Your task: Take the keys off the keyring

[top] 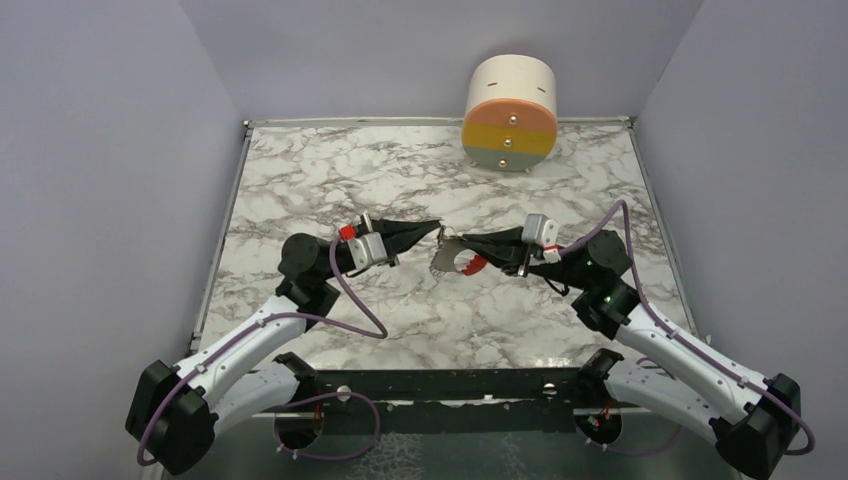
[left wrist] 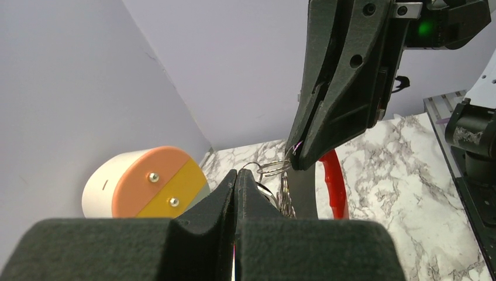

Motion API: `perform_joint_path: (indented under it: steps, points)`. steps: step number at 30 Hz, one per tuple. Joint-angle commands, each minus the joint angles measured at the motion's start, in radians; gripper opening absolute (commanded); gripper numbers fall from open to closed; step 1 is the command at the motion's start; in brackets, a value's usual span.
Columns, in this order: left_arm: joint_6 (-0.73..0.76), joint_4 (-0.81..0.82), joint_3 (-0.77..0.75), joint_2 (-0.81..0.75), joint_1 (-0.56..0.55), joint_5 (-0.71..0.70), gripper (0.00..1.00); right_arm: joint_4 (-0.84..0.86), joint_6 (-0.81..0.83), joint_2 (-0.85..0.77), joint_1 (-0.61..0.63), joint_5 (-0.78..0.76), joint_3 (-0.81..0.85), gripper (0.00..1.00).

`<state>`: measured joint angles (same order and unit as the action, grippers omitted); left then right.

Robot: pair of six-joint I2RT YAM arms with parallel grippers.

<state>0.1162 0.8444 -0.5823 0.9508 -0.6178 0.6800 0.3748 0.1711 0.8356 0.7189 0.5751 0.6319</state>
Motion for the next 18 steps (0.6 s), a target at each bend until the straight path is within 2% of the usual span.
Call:
perform_joint_path:
  steps: [1,18]
  points:
    - [0.049,0.078,-0.059,0.007,0.021,-0.105,0.0,-0.014,0.006,-0.022,-0.001,0.094,-0.005,0.02]
    - [-0.021,0.229,-0.041,0.063,0.021,0.017,0.0,-0.008,-0.007,-0.02,-0.001,0.122,-0.003,0.02]
